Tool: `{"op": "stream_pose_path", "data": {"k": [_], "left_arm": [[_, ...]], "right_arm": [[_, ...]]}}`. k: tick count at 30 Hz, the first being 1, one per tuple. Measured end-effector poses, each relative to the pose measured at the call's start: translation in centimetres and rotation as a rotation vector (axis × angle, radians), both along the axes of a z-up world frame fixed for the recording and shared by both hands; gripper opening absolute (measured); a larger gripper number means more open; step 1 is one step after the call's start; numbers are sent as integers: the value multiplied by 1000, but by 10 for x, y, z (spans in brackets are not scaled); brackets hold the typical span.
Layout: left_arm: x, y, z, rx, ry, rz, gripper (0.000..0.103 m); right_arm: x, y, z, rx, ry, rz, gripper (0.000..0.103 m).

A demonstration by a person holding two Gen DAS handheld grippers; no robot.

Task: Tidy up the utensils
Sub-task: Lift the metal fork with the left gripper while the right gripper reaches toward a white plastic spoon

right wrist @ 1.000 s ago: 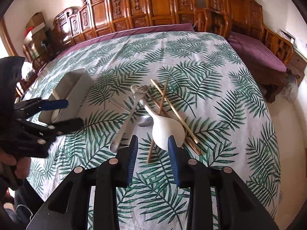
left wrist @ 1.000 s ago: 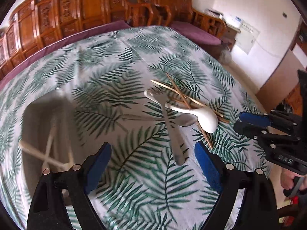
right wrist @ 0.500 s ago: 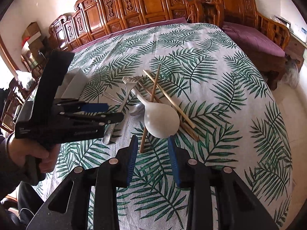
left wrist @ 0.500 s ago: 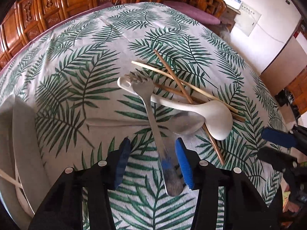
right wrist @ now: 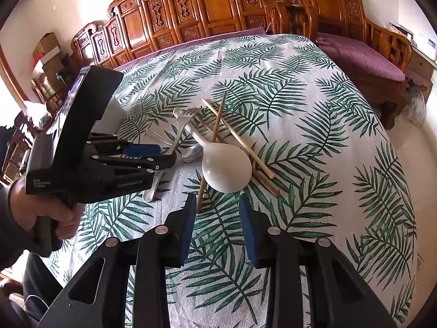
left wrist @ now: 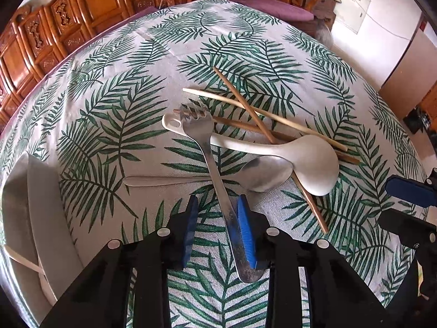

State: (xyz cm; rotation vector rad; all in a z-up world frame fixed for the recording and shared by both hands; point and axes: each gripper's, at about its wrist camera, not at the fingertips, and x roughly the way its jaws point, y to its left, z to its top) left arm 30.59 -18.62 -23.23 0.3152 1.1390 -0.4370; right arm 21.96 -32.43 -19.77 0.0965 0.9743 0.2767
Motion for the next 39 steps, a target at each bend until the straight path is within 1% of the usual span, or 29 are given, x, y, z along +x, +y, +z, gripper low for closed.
{"op": "stream_pose_path", "data": {"k": [6, 8, 9, 10, 11, 16, 20, 22, 28, 36, 39], "left_arm": [[4, -1, 0, 4, 29, 23, 28], [5, 0, 1, 5, 34, 39, 25], [6, 0, 0, 6, 35, 46, 21], [6, 1, 1, 4, 37, 53, 12], [6, 2, 1, 6, 43, 60, 10], [2, 7, 1, 13, 69, 65, 8], [-9, 15, 2, 51, 56, 68, 8], [-14, 20, 2, 56, 51, 73, 8], [-20, 38, 4, 42, 68, 92, 8], [-21, 44, 17, 30, 13, 97, 8], [-19, 47, 15, 31, 12, 103, 8]], "right_arm": [[-1, 1, 6, -28, -25, 12, 35], [0, -1, 5, -32, -23, 9, 35], [-1, -1, 4, -36, -21, 8, 35], [-1, -1, 4, -41, -21, 8, 35], [-2, 0, 4, -45, -23, 11, 35], [-4, 6, 2, -78, -31, 26, 35], [-4, 10, -1, -101, -31, 38, 35], [-5, 10, -3, -107, -29, 39, 35], [-4, 6, -5, -111, -28, 30, 35], [-3, 5, -7, -116, -27, 28, 35], [-3, 7, -8, -119, -26, 33, 35]]}}
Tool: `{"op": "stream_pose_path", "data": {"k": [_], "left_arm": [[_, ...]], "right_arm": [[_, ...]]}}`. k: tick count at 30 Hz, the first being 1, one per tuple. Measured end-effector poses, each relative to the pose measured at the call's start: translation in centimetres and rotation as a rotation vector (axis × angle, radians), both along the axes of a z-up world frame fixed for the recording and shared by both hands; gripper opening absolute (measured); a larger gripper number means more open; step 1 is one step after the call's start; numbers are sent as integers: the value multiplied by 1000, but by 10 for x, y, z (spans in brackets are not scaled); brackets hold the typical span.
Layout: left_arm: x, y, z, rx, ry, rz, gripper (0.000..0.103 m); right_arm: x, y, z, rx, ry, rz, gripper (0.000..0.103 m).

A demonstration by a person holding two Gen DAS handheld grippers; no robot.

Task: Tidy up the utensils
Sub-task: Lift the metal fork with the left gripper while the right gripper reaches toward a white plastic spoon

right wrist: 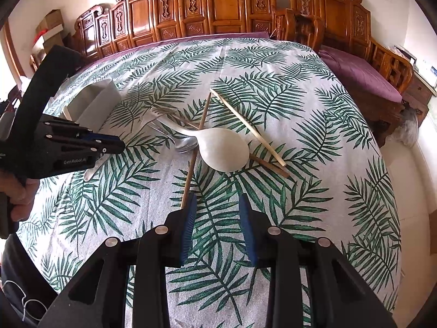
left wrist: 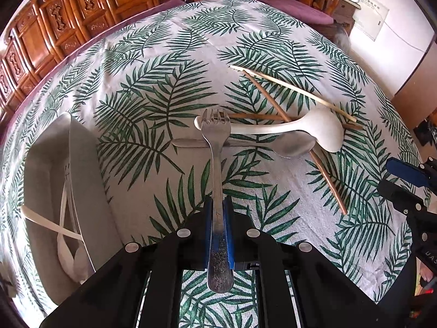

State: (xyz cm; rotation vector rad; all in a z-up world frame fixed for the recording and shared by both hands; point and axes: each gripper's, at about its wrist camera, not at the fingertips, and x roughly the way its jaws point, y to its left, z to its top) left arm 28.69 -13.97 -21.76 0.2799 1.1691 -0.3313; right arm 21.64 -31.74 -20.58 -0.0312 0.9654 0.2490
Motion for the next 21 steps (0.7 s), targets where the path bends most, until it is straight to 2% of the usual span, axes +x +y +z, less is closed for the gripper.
{"op": "stream_pose_path", "data": {"k": [10, 21], "left_arm": [[-1, -2, -6, 54, -28, -11, 8], [-12, 5, 17, -15, -56, -10, 8]], "right_arm": [[-1, 1, -2, -10, 2, 1, 35], [-4, 7, -5, -33, -3, 24, 35]]}}
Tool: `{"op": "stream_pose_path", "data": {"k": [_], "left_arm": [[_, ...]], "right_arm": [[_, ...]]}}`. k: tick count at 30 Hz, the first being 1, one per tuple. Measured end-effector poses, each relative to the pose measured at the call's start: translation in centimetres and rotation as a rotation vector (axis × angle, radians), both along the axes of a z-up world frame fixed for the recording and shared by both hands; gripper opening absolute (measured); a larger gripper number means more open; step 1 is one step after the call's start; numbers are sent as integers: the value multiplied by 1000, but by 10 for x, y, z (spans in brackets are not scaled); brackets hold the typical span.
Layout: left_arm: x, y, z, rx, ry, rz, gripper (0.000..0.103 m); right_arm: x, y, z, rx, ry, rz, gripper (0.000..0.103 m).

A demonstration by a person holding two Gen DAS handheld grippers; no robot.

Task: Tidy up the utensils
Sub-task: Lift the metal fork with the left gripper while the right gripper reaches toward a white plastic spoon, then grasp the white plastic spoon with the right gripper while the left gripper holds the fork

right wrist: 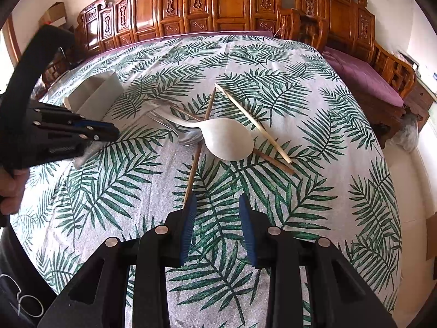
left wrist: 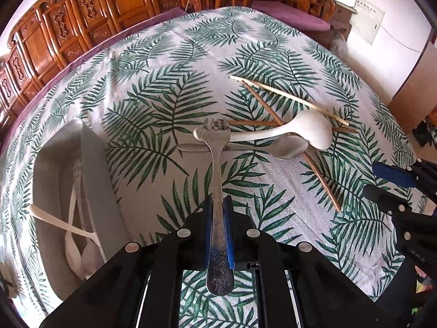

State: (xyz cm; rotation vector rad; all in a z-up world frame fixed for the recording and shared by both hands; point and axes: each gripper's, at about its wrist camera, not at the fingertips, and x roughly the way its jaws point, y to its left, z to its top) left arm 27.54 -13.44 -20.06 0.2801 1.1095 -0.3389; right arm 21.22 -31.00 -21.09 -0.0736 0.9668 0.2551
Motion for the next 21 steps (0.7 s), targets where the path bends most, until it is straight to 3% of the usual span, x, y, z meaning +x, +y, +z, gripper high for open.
{"op": "stream_pose_path", "data": {"k": [12, 21], "left_arm": [[-9, 27, 4, -37, -3, 24, 8], [1, 42, 2, -81, -8, 64, 8]], "right_arm": [[18, 5, 0, 41, 12, 13, 35], [98, 31, 22, 24, -10, 155, 35]]}}
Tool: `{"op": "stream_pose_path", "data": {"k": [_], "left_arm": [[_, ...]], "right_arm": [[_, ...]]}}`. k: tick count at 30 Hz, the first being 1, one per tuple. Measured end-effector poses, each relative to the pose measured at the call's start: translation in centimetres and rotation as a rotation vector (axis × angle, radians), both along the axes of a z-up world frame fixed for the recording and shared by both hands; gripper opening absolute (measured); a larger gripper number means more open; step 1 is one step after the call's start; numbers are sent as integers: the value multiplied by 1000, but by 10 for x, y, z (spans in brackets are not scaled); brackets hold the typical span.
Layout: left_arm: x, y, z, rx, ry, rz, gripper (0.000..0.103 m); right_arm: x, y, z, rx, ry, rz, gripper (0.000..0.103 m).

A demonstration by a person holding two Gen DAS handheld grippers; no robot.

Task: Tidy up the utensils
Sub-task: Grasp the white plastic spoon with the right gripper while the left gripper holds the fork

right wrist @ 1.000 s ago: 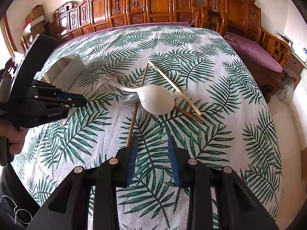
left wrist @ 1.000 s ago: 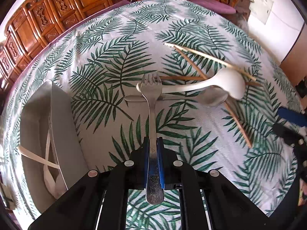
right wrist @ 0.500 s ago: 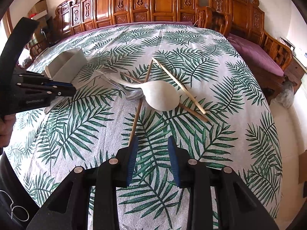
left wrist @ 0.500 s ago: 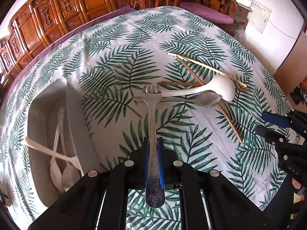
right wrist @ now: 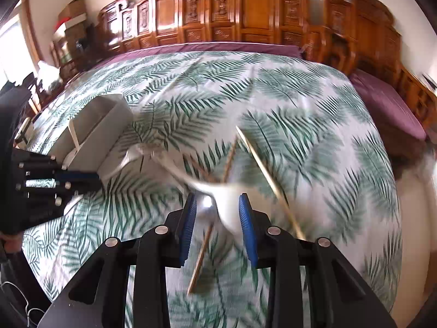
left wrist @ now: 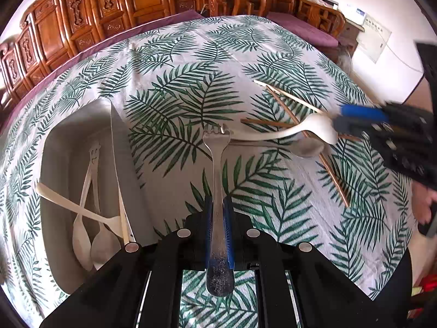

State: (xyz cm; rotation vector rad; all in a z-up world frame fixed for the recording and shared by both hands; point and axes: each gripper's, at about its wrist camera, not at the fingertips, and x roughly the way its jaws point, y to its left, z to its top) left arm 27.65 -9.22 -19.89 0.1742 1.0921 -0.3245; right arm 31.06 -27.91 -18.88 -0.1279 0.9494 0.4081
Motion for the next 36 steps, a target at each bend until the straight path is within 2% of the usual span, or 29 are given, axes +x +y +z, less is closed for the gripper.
{"op": "stream_pose_path", "data": {"k": [6, 10, 13, 21, 24, 28, 30, 31, 32, 36], "left_arm": [[8, 5, 11, -36, -20, 10, 8], [10, 9, 21, -64, -32, 14, 8], [12, 11, 24, -72, -36, 15, 8], [15, 14, 22, -86, -34, 19, 7], [16, 14, 24, -89, -38, 20, 7], [16, 16, 25, -91, -41, 19, 7], [16, 17, 25, -93, -42, 22, 7], [16, 18, 25, -95, -42, 24, 6], [16, 18, 25, -92, -47, 28, 0], [17, 18, 28, -102, -50, 21, 0]], "right_arm": [[37, 24, -8, -36, 73, 118, 35], [44, 39, -22, -101, 136, 212, 35], [44, 45, -33, -194, 154, 246, 34], [45, 52, -40, -281, 166, 300, 36], [44, 50, -33, -231, 178, 313, 35], [39, 52, -39, -295, 179, 338, 34], [42, 49, -39, -292, 178, 320, 35], [43, 48, -40, -291, 177, 315, 35], [44, 48, -40, -293, 175, 310, 35], [43, 52, -43, -332, 149, 309, 34]]}}
